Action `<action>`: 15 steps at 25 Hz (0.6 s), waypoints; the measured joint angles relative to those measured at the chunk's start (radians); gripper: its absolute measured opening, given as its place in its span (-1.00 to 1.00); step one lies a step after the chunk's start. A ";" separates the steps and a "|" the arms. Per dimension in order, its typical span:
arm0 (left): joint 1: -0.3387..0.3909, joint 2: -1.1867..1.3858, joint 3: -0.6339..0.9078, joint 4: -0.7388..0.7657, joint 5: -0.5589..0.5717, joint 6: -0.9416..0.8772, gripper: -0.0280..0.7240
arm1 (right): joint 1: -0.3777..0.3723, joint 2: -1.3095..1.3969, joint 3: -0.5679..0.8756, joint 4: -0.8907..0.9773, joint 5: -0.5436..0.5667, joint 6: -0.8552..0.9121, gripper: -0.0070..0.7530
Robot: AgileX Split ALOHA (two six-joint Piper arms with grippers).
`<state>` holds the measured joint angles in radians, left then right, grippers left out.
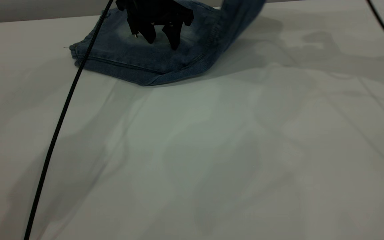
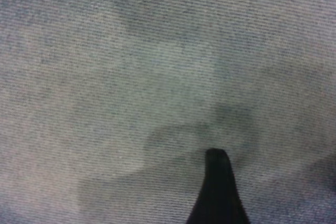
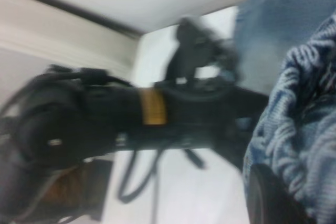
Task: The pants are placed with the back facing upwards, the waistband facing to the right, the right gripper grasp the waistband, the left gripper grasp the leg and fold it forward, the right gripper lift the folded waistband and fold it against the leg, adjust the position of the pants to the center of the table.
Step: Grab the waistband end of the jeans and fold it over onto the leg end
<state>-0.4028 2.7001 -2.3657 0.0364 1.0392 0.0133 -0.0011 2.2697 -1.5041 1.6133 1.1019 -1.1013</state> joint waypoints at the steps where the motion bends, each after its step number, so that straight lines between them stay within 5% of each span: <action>1: 0.000 0.000 0.000 -0.001 0.000 0.000 0.37 | 0.013 -0.001 0.000 0.013 0.006 -0.001 -0.74; 15: 0.004 -0.042 -0.016 -0.001 0.057 0.010 0.37 | 0.073 -0.006 -0.011 0.089 0.034 -0.001 -0.74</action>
<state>-0.3993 2.6584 -2.3820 0.0354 1.0961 0.0233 0.0717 2.2634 -1.5155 1.7019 1.1360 -1.1021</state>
